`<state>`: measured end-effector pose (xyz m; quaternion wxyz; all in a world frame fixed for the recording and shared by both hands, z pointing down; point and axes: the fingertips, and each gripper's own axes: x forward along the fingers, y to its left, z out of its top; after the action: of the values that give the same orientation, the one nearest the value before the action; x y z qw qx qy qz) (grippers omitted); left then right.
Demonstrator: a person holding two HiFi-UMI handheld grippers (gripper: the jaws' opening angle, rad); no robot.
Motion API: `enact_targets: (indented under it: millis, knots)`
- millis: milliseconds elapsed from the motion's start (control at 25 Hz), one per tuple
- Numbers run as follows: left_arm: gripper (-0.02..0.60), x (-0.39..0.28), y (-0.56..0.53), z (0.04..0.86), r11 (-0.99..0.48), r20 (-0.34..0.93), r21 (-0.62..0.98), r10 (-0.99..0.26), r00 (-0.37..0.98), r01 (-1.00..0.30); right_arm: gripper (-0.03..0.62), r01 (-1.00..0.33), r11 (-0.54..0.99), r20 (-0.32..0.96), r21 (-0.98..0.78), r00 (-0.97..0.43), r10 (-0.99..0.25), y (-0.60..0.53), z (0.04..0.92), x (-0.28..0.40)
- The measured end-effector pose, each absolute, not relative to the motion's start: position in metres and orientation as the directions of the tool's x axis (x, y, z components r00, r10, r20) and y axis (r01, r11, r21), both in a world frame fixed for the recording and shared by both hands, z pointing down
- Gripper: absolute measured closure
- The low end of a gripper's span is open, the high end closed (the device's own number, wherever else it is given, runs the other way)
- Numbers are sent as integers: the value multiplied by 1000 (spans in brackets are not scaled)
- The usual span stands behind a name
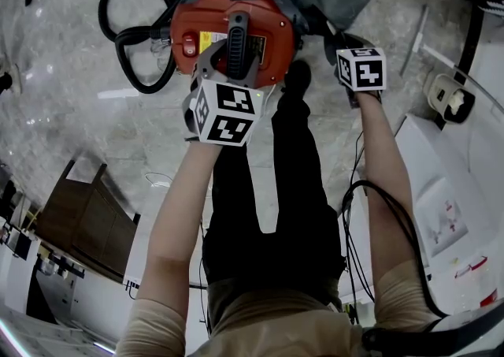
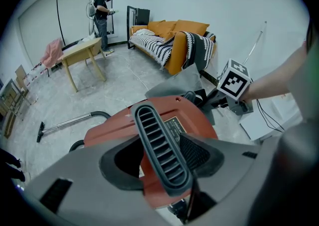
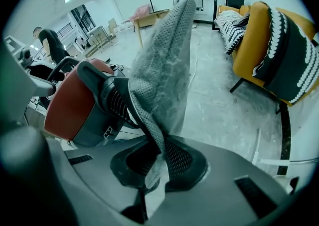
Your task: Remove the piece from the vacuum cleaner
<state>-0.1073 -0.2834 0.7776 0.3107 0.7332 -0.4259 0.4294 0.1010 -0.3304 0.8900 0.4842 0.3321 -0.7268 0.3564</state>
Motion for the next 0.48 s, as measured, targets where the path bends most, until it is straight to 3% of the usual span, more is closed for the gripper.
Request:
enact_targets:
  millis: [480]
  knots:
    - [360, -107, -283, 781, -446, 901, 86, -346, 260, -891, 563, -804, 575, 954, -150, -271, -129, -334, 896, 109]
